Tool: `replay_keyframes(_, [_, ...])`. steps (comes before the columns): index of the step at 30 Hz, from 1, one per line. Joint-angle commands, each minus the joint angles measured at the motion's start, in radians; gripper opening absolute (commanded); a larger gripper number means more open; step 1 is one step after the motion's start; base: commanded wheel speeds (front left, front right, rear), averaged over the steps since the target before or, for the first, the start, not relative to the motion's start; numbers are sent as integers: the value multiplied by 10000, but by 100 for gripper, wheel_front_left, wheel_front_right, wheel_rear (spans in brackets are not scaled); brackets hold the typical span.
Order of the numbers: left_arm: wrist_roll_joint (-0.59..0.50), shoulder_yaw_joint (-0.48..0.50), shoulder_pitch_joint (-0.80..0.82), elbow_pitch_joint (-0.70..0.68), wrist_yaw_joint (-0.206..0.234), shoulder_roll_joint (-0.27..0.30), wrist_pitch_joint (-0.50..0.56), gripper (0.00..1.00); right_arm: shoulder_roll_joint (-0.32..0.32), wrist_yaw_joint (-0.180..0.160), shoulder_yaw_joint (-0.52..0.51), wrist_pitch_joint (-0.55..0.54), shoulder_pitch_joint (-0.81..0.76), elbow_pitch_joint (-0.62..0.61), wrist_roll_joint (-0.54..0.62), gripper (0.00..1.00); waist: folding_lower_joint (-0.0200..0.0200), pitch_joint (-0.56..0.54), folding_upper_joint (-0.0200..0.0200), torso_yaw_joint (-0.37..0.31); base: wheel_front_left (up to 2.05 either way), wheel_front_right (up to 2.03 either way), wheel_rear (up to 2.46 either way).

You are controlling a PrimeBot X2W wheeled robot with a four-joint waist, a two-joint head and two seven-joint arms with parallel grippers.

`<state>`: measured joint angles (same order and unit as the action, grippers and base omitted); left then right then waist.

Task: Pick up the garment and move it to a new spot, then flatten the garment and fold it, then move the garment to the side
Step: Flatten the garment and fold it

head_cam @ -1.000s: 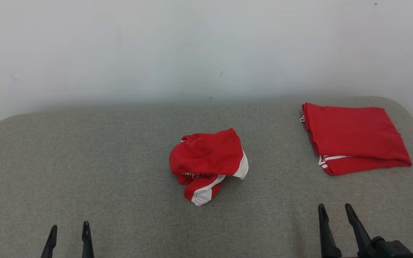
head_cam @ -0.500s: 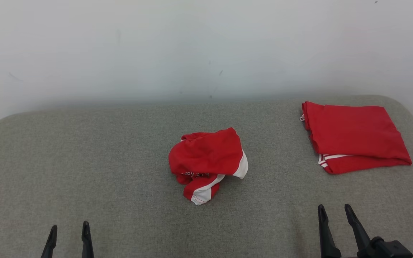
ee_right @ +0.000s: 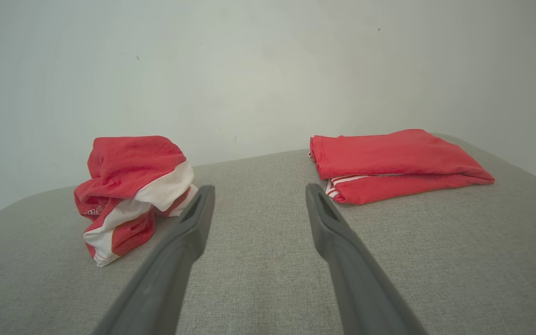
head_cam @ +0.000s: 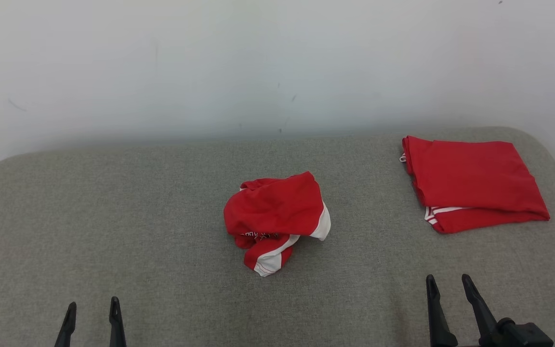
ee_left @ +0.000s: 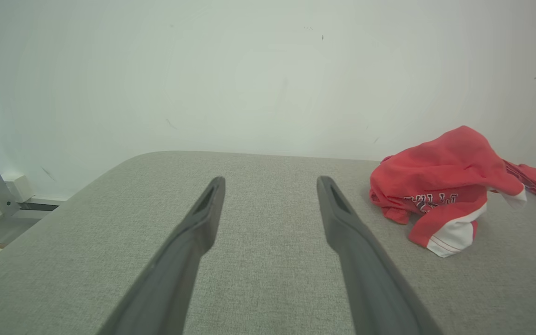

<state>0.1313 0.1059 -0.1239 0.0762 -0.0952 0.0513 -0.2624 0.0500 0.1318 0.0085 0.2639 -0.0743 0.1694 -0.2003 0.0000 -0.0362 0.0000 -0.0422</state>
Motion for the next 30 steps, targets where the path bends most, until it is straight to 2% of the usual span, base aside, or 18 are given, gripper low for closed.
replay_keyframes(1, [61, 10, -118, -65, 44, -15, -29, 100, 7, -18, 14, 5, 32, -8, -5, 100, 0, -1, 0, -11, 0, 0, 0])
replay_keyframes(17, [83, -244, 361, 22, -31, -16, -29, 100, 7, -18, 64, 5, 44, 1, -75, 100, 0, 108, 0, -170, 0, 0, 0])
replay_keyframes(24, [-54, -797, 1468, 413, -286, -4, -29, 100, 9, -18, 175, 5, 172, -21, -137, 100, 0, 292, 0, -418, 0, 0, 0])
replay_keyframes(30, [94, -1798, 3139, 1133, -346, 238, -29, 100, 7, -18, 215, 5, 334, -15, -220, 100, 0, 597, 0, -958, 0, 0, 0])
